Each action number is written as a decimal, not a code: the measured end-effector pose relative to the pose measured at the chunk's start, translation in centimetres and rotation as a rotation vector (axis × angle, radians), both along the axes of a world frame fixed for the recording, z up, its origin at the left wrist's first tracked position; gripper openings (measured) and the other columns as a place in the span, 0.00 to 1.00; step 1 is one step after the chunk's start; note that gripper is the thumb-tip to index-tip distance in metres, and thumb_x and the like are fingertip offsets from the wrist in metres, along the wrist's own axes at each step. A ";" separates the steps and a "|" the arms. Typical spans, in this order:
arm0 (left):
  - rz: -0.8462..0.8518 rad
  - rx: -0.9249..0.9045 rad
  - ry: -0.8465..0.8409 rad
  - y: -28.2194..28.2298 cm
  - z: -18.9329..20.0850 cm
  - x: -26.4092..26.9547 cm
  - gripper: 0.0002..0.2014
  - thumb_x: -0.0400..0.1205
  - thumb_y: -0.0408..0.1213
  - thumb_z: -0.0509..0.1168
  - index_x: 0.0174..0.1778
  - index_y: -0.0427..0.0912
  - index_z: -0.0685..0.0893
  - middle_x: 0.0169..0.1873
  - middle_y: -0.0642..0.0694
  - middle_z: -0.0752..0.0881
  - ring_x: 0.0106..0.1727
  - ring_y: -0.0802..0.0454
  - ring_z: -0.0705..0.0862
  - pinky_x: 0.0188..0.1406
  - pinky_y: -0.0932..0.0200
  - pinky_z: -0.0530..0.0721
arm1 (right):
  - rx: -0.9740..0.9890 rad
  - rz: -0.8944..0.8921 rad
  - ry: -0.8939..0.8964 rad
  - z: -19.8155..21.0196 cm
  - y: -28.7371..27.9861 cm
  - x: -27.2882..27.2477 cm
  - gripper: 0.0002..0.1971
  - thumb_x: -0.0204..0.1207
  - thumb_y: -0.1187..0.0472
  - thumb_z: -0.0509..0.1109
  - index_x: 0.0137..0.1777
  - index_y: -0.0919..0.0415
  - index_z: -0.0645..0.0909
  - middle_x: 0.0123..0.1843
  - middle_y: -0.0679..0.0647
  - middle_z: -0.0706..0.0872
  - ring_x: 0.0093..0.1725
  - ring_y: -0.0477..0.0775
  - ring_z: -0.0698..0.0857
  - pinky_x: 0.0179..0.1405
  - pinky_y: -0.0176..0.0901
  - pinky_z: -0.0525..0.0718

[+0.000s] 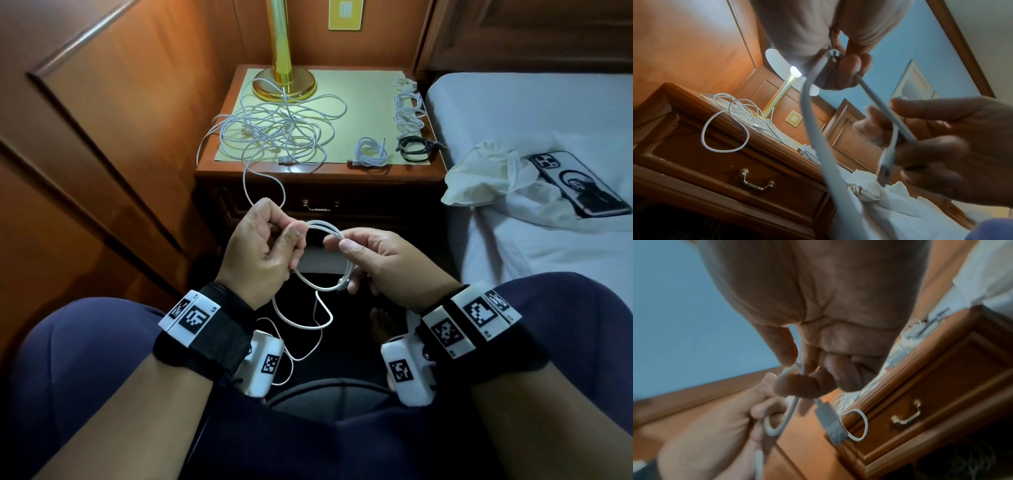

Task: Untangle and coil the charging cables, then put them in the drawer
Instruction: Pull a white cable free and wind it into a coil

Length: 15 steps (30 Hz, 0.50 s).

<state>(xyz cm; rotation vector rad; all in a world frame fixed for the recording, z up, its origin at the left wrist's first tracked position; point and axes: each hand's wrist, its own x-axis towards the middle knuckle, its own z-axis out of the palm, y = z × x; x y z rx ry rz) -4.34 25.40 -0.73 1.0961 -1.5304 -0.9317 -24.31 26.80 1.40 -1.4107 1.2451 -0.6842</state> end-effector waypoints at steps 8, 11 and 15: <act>0.047 0.028 0.116 -0.3 0.4 0.4 0.07 0.87 0.29 0.64 0.45 0.36 0.73 0.31 0.43 0.84 0.22 0.50 0.79 0.14 0.62 0.71 | 0.119 0.001 -0.353 0.0 -0.2 -0.3 0.13 0.88 0.59 0.61 0.45 0.61 0.83 0.36 0.55 0.86 0.21 0.46 0.70 0.23 0.40 0.66; 0.031 0.115 0.128 -0.3 0.4 0.3 0.06 0.85 0.29 0.67 0.51 0.34 0.75 0.36 0.37 0.88 0.24 0.45 0.86 0.18 0.68 0.75 | 0.115 -0.069 -0.470 0.2 -0.4 -0.4 0.13 0.87 0.60 0.60 0.44 0.62 0.81 0.34 0.54 0.81 0.20 0.44 0.68 0.23 0.39 0.65; 0.021 0.151 -0.018 -1.4 -0.4 2.0 0.03 0.85 0.35 0.69 0.47 0.42 0.87 0.30 0.44 0.87 0.18 0.49 0.76 0.19 0.63 0.73 | 0.092 -0.289 -0.655 1.2 -1.4 -2.4 0.11 0.87 0.61 0.57 0.44 0.58 0.78 0.32 0.48 0.79 0.19 0.40 0.64 0.23 0.36 0.62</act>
